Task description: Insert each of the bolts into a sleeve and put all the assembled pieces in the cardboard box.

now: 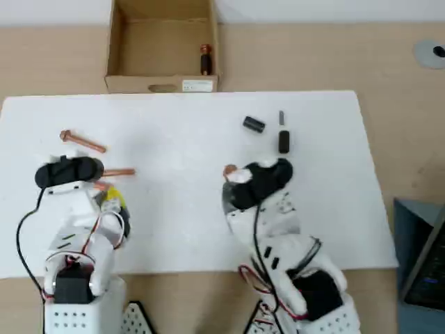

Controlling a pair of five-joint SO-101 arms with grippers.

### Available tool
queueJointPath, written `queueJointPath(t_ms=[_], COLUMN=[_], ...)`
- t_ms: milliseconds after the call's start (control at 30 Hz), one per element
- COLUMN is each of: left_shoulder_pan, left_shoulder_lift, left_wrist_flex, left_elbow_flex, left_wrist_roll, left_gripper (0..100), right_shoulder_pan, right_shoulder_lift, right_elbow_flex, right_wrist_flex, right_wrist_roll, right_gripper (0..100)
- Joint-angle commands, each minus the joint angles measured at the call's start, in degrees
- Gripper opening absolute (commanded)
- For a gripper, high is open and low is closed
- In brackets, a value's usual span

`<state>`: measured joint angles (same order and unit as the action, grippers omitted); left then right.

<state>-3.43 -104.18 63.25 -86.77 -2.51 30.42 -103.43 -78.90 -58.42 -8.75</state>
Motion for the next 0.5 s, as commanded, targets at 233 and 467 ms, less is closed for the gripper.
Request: queueJointPath(t_ms=[233,467], left_shoulder_pan=[-1.76,-3.43], left_shoulder_lift=[-0.40,-0.40], left_wrist_flex=[-0.88,-2.46], left_elbow_flex=[-6.42,-7.38], left_wrist_roll=[0.88,0.62], left_gripper=[0,0], right_shoulder_pan=[-0.84,-2.15], right_shoulder_lift=[30.29,55.34], right_elbow_flex=[25.19,39.52], right_wrist_flex=[6.15,16.44], right_wrist_roll=[-0.70,-0.44], right_gripper=[0.9,0.9])
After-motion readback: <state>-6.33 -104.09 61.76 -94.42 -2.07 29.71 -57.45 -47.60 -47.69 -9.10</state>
